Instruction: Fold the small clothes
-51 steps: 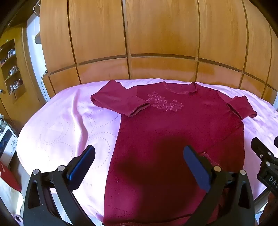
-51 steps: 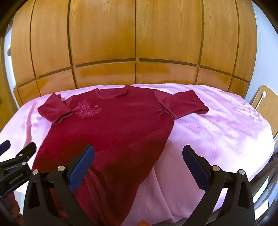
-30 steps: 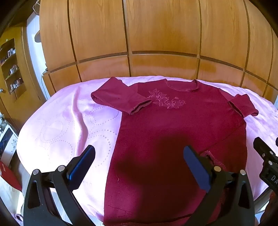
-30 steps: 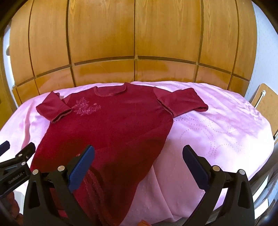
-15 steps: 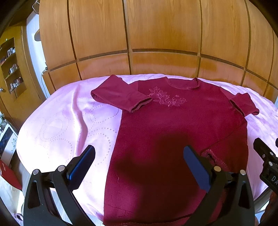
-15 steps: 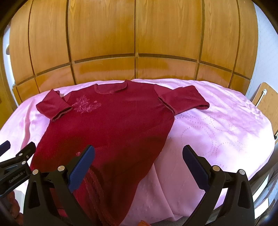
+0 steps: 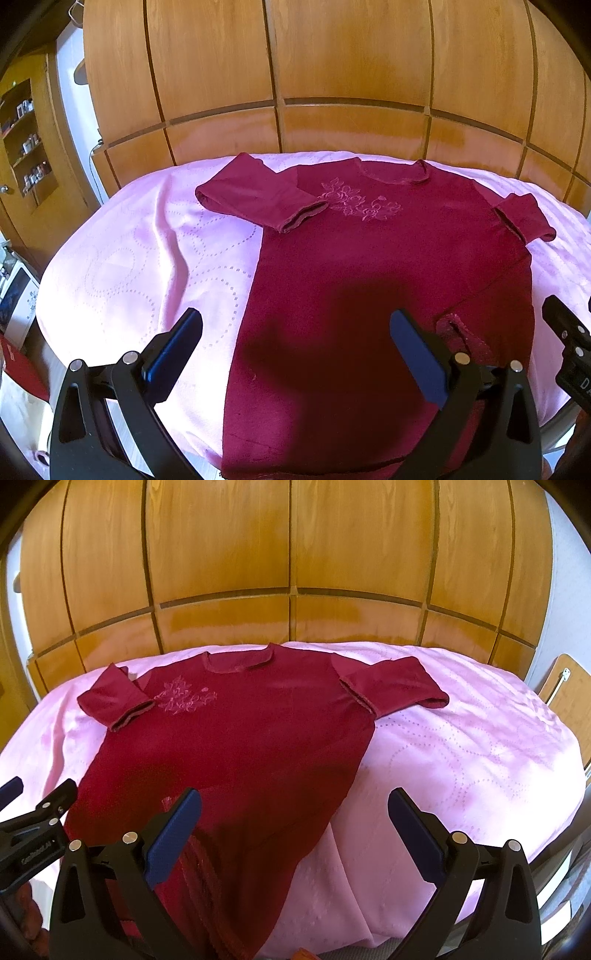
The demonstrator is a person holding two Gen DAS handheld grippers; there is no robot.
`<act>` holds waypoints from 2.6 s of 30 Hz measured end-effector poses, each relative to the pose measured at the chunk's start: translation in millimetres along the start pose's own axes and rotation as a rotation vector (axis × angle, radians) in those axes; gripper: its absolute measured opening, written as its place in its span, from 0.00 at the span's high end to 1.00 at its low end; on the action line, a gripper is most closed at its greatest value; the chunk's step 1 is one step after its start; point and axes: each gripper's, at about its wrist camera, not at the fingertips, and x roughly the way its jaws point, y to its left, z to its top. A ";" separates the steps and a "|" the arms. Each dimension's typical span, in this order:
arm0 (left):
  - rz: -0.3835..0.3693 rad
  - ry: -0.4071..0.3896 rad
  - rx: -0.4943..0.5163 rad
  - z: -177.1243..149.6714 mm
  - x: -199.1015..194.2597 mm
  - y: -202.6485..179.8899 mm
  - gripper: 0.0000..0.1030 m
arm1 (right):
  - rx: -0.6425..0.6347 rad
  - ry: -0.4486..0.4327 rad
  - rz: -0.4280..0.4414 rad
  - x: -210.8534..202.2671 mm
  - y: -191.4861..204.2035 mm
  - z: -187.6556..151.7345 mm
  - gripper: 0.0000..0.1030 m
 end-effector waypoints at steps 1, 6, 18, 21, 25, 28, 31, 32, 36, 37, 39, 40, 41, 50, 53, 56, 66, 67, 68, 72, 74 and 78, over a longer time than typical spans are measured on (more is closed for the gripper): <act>0.001 0.001 -0.001 -0.4 0.1 0.3 0.02 | -0.001 0.001 0.001 0.5 0.0 0.9 0.03; -0.001 0.001 -0.004 0.7 -0.4 0.6 0.02 | -0.003 -0.001 0.003 -0.1 0.5 1.5 0.03; -0.002 -0.001 -0.009 5.0 0.1 2.1 0.02 | -0.013 0.013 0.003 3.6 2.1 -0.1 0.03; 0.002 0.004 -0.013 4.6 1.6 2.6 0.02 | -0.024 0.026 0.003 7.9 4.2 -1.3 0.03; 0.007 0.014 -0.016 6.1 8.4 9.6 0.02 | -0.057 0.042 -0.009 15.5 9.2 -6.1 0.03; 0.057 -0.023 -0.053 5.7 13.4 24.4 0.02 | -0.072 0.063 -0.009 22.7 12.0 -9.2 0.03; 0.110 -0.068 -0.087 1.4 18.5 37.5 0.02 | -0.096 0.077 -0.004 30.0 21.1 -9.2 0.03; 0.121 -0.058 -0.086 0.6 23.2 39.4 0.02 | -0.108 0.079 -0.002 31.9 26.3 -8.3 0.03; 0.114 0.002 -0.081 -4.7 40.8 41.5 0.02 | -0.170 0.089 0.032 38.7 54.8 -5.0 0.03; 0.109 0.011 -0.083 -6.0 43.5 42.0 0.02 | -0.190 0.091 0.042 40.6 62.3 -5.4 0.03; 0.104 0.030 -0.086 -7.9 49.0 43.1 0.02 | -0.256 0.100 0.043 48.2 79.9 -8.4 0.03; 0.101 0.038 -0.091 -8.8 51.6 44.5 0.02 | -0.304 0.106 0.019 54.2 88.2 -12.4 0.03; 0.099 0.044 -0.098 -9.6 53.5 45.6 0.02 | -0.341 0.112 -0.010 59.6 94.7 -15.4 0.03; 0.068 0.073 -0.105 -16.7 64.3 45.0 0.02 | -0.272 0.180 -0.091 70.9 34.1 -21.2 0.03; 0.049 0.073 -0.101 -17.6 65.8 42.0 0.02 | -0.216 0.193 -0.176 66.3 -1.6 -21.3 0.03; 0.033 0.077 -0.095 -18.7 67.4 39.9 0.02 | -0.127 0.236 -0.216 61.3 -35.2 -27.1 0.03; -0.043 0.081 -0.089 -22.5 70.6 36.2 0.02 | 0.111 0.364 -0.335 49.1 -126.9 -58.6 0.03; -0.049 0.080 -0.087 -22.3 70.6 35.9 0.02 | 0.131 0.367 -0.352 48.2 -135.9 -59.4 0.03; -0.057 0.077 -0.086 -22.3 70.5 35.3 0.02 | 0.170 0.365 -0.362 45.3 -147.2 -59.9 0.03; -0.083 0.070 -0.072 -23.1 71.5 31.4 0.02 | 0.237 0.313 -0.503 36.7 -170.0 -50.7 0.03; -0.099 0.071 -0.061 -23.5 73.3 28.4 0.02 | 0.259 0.249 -0.510 27.5 -173.8 -44.3 0.03; -0.132 0.086 -0.029 -23.4 79.0 20.1 0.02 | 0.244 0.112 -0.292 21.4 -153.0 -28.0 0.03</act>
